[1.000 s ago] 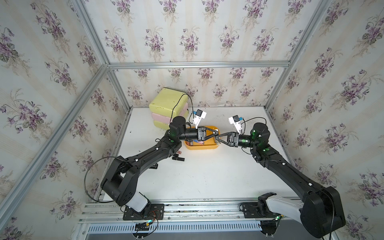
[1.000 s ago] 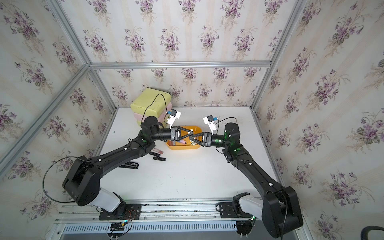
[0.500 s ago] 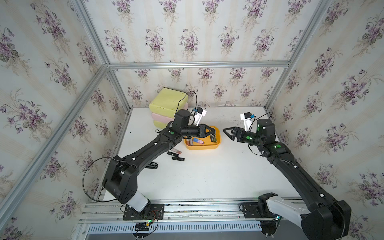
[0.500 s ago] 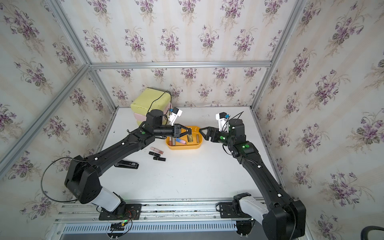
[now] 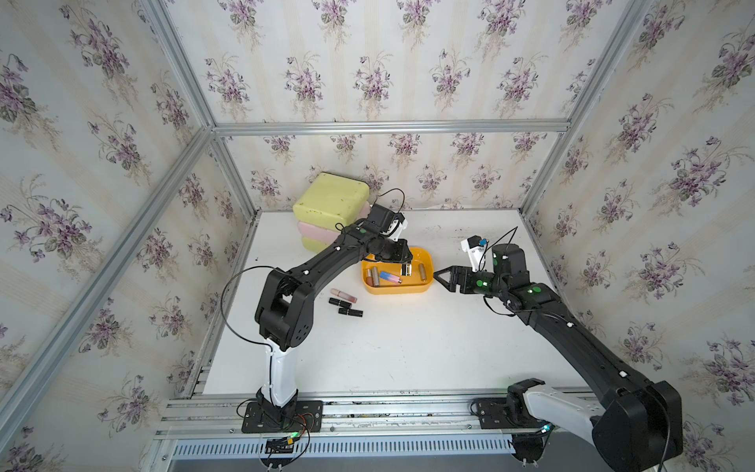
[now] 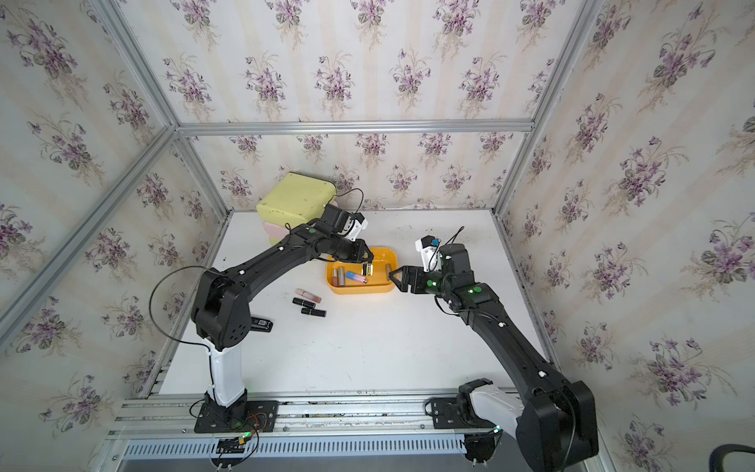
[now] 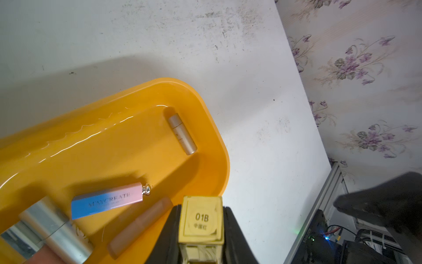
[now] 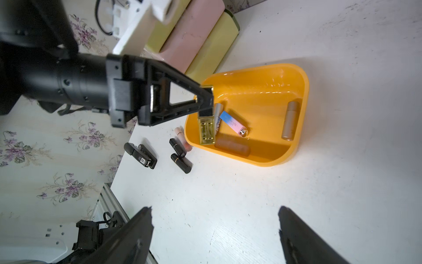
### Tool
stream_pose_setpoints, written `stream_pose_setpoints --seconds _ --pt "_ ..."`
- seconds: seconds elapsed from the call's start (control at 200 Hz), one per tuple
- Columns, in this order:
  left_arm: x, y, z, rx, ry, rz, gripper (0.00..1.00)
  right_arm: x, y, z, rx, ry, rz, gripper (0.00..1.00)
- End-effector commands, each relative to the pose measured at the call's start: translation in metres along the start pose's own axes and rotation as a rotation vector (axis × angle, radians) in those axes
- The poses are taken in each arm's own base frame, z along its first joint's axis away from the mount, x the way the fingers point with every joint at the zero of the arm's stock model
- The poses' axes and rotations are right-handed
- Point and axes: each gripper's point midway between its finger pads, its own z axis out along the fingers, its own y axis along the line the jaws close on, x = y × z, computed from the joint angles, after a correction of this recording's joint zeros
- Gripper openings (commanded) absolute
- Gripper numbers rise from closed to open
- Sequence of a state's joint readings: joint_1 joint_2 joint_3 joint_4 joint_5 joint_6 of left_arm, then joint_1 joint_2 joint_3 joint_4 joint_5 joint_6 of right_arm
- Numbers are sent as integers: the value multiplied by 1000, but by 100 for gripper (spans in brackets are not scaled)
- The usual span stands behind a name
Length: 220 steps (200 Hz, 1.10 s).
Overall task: Put the lipstick into the storage box
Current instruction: Place the lipstick in the storage box.
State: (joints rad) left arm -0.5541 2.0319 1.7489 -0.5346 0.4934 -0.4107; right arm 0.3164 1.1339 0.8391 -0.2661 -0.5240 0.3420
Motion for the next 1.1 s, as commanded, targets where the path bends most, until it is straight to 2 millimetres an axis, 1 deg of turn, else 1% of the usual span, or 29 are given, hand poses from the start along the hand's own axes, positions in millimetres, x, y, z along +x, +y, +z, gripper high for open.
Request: stream_pose_setpoints --seconds 0.0,0.19,0.45,0.645,0.959,1.094 --pt "5 12 17 -27 53 -1 13 2 2 4 5 7 -45 89" --pt "3 29 44 -43 84 -24 13 7 1 9 7 24 -47 89" --pt "0 48 66 -47 96 -70 13 15 -5 16 6 48 -37 89" --pt "0 56 80 -47 107 -100 12 18 -6 18 5 57 -36 89" --pt "-3 60 100 -27 107 -153 13 20 -7 18 2 57 -37 89" --pt "-4 62 106 -22 109 -169 20 20 -6 18 2 53 -39 89"
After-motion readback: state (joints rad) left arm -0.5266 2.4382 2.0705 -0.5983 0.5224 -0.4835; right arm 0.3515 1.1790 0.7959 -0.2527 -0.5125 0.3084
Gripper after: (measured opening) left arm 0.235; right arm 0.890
